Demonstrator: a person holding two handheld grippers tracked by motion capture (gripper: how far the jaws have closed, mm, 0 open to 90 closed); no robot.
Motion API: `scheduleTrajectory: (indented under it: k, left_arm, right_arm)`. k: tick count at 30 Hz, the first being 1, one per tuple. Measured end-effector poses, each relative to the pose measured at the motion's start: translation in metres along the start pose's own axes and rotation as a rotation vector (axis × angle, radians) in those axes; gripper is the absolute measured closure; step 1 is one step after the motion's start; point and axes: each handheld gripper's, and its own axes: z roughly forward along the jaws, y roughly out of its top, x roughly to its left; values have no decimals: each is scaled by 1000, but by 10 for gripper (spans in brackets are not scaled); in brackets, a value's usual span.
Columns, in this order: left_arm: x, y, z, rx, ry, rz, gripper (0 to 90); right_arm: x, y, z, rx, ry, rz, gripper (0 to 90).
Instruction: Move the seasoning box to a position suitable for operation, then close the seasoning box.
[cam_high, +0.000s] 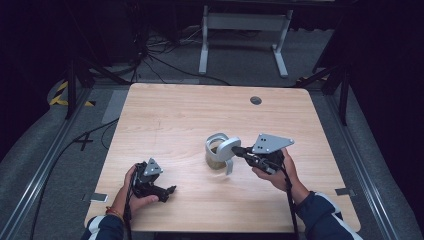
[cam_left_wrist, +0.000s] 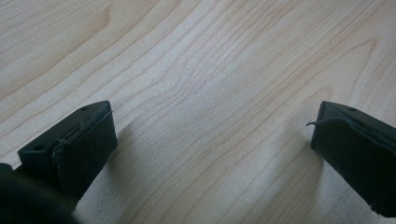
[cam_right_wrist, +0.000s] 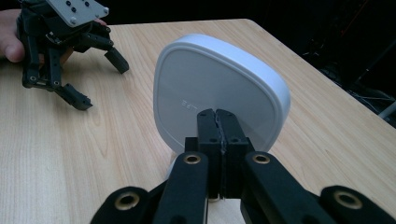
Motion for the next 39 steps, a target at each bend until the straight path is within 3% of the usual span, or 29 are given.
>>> scheduleTrajectory:
  k: [24,39]
  left_arm:
    - [0,0,0,1,2,1,4]
    - [0,0,0,2,0,-4,4]
  right_arm:
    - [-6,7,16,21,-14,4,900]
    - [-11,-6,-4,57,-16,5,900]
